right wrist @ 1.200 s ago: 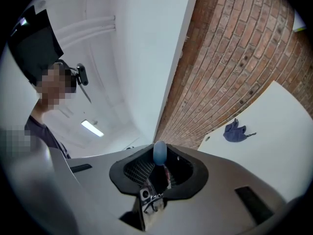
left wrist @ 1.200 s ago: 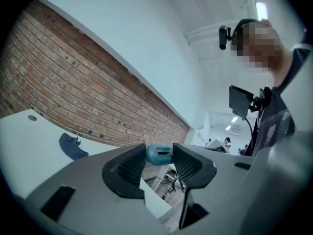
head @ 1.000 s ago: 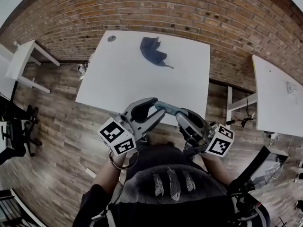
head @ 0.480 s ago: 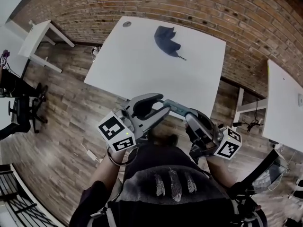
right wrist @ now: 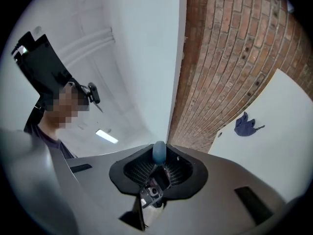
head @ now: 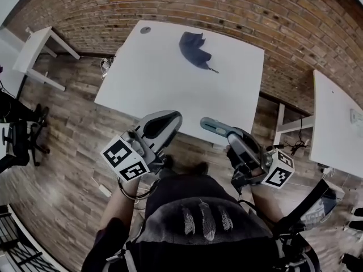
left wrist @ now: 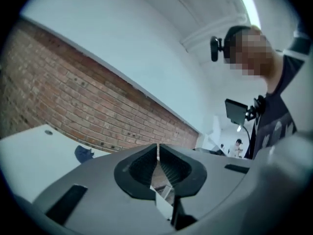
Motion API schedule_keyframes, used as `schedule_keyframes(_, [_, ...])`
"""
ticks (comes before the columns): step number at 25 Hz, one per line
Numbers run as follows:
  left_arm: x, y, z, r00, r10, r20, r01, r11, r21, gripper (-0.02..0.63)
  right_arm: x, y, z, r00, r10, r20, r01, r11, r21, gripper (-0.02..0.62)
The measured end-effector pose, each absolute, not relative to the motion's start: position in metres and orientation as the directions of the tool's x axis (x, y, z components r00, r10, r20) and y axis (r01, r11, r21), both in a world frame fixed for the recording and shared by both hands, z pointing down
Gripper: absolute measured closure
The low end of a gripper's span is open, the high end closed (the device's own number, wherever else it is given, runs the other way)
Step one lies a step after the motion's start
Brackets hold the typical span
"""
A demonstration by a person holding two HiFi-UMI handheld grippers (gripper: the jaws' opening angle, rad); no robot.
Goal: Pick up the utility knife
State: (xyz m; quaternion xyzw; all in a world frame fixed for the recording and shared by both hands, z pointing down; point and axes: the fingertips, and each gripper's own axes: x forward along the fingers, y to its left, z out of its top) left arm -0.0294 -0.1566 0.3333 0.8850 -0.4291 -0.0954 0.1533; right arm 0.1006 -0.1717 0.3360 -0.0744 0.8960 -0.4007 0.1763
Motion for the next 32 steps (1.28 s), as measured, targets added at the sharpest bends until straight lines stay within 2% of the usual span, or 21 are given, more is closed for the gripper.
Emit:
schedule_keyframes(1, [-0.030,-0.156,0.335,0.627,-0.777,-0.063,-0.696,-0.595,0.402,0.605,0.097,-0.173,0.336,-0.922,-0.290,-0.256,0.001,0.660,-0.752,0.529])
schedule_keyframes(2, [-0.028,-0.153,0.335,0.643,-0.761,-0.083,-0.662,-0.608,0.439,0.534,0.092,-0.174,0.337,-0.921,-0.303,-0.247,-0.014,0.657,-0.753,0.529])
schedule_keyframes(3, [-0.024,-0.152,0.335,0.659,-0.746,-0.099,-0.632,-0.620,0.465,0.428,0.086,-0.175,0.338,-0.921,-0.313,-0.233,-0.034,0.660,-0.751,0.529])
schedule_keyframes(4, [-0.020,-0.152,0.335,0.670,-0.734,-0.111,-0.609,-0.628,0.484,0.371,0.079,-0.175,0.339,-0.922,-0.321,-0.218,-0.055,0.664,-0.745,0.529])
schedule_keyframes(6, [-0.011,-0.156,0.336,0.677,-0.726,-0.118,-0.587,-0.631,0.507,0.341,0.062,-0.173,0.339,-0.923,-0.332,-0.194,-0.090,0.678,-0.730,0.529])
schedule_keyframes(11, [-0.029,-0.168,0.341,0.662,-0.739,-0.123,-0.589,-0.614,0.525,0.341,0.016,-0.162,0.332,-0.927,-0.344,-0.147,-0.161,0.721,-0.674,0.529])
schedule_keyframes(15, [-0.052,-0.166,0.341,0.681,-0.709,-0.180,-0.517,-0.640,0.568,0.343,-0.007,-0.160,0.329,-0.926,-0.350,-0.137,-0.169,0.713,-0.681,0.529])
schedule_keyframes(16, [-0.058,-0.165,0.339,0.684,-0.701,-0.202,-0.494,-0.649,0.579,0.352,-0.012,-0.160,0.329,-0.926,-0.352,-0.138,-0.167,0.709,-0.685,0.529])
schedule_keyframes(18, [-0.070,-0.163,0.335,0.685,-0.686,-0.243,-0.449,-0.662,0.601,0.424,-0.023,-0.161,0.327,-0.926,-0.349,-0.143,-0.159,0.705,-0.691,0.529])
schedule_keyframes(19, [-0.076,-0.162,0.334,0.686,-0.680,-0.258,-0.430,-0.665,0.610,0.439,-0.028,-0.161,0.326,-0.927,-0.346,-0.145,-0.154,0.704,-0.694,0.529])
schedule_keyframes(26, [-0.114,-0.160,0.323,0.698,-0.616,-0.365,-0.288,-0.709,0.644,0.489,-0.053,-0.158,0.318,-0.919,-0.344,-0.195,-0.110,0.697,-0.709,0.529])
schedule_keyframes(28, [-0.127,-0.160,0.321,0.691,-0.610,-0.389,-0.268,-0.715,0.646,0.516,-0.058,-0.158,0.317,-0.917,-0.345,-0.200,-0.112,0.704,-0.701,0.529])
schedule_keyframes(32, [-0.140,-0.157,0.318,0.692,-0.591,-0.415,-0.238,-0.729,0.642,0.523,-0.069,-0.154,0.314,-0.919,-0.336,-0.207,-0.104,0.712,-0.694,0.529])
